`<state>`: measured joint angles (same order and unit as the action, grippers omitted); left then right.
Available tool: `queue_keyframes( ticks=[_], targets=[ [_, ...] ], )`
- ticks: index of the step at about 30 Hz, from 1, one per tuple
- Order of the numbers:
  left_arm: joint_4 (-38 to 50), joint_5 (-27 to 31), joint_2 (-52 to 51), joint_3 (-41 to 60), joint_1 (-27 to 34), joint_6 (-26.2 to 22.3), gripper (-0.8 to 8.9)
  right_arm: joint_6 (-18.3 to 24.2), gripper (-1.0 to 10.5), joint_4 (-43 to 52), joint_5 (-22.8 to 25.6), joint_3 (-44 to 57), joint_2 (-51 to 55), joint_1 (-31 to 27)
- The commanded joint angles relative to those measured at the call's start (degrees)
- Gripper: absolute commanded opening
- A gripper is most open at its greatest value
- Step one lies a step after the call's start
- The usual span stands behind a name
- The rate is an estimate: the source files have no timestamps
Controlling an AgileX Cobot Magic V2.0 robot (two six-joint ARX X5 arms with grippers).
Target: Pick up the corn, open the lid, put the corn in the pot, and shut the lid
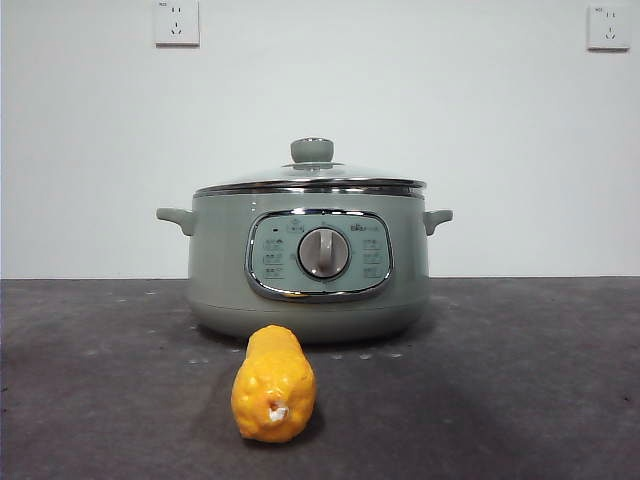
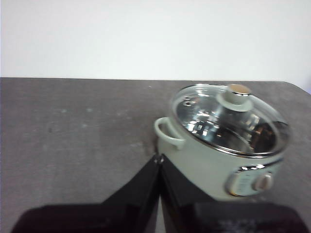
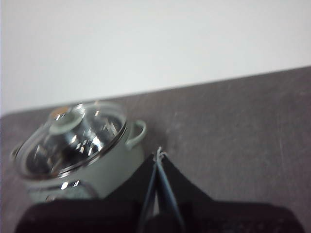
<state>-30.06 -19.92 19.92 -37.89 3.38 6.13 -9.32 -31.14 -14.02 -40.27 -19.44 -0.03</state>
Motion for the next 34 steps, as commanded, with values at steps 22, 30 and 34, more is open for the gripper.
queue_keyframes(
  ticks=[22,30,34],
  targets=[
    [-15.8,-4.9,10.1,-18.9,-1.6,-5.0,2.14,10.4,1.2,-19.9,-9.7,-18.5,-15.7,0.0],
    [-15.8,-6.2,11.2,-18.9,-1.6,-4.7,6.38,9.1,5.5,-20.4,-15.9,-18.5,-16.0,0.0],
    [-15.8,-6.2,11.2,-18.9,-1.6,-4.7,6.38,8.3,5.5,-20.8,-16.6,-18.6,-16.8,0.0]
  ],
)
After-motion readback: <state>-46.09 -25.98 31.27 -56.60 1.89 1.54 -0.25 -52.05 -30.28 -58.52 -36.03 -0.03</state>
